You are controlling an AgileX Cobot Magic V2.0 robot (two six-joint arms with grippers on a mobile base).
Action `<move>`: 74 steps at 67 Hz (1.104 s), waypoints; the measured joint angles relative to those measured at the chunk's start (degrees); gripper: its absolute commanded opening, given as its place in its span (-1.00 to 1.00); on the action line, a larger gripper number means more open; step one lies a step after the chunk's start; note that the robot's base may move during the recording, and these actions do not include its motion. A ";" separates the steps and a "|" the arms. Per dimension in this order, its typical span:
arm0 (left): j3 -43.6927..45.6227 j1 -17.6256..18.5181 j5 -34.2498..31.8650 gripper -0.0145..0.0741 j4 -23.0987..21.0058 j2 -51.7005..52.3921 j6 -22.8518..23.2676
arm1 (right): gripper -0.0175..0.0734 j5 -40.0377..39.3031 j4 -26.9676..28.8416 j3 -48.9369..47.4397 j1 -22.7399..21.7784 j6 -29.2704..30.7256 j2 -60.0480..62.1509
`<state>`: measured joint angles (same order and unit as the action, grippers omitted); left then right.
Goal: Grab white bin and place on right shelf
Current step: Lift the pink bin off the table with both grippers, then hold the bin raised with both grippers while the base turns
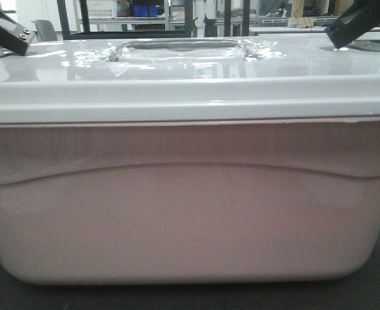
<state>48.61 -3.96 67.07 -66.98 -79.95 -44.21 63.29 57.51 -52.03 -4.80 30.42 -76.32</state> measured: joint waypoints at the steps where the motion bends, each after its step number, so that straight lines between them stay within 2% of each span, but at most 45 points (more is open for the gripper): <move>1: 0.00 0.00 0.00 -0.10 0.00 0.00 0.00 | 0.24 0.00 0.00 0.00 0.00 -0.02 0.00; 33: 0.00 0.00 -0.64 -0.10 -0.22 0.46 -0.10 | 0.24 0.00 0.00 0.00 0.00 -0.47 0.25; 74: -0.24 -1.83 -2.37 -0.10 1.01 13.84 -0.04 | 0.24 3.95 -0.57 0.20 -0.11 0.63 11.44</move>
<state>48.37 -5.79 64.70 -65.97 -66.11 -44.25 67.24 56.94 -51.83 -4.91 31.04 -64.87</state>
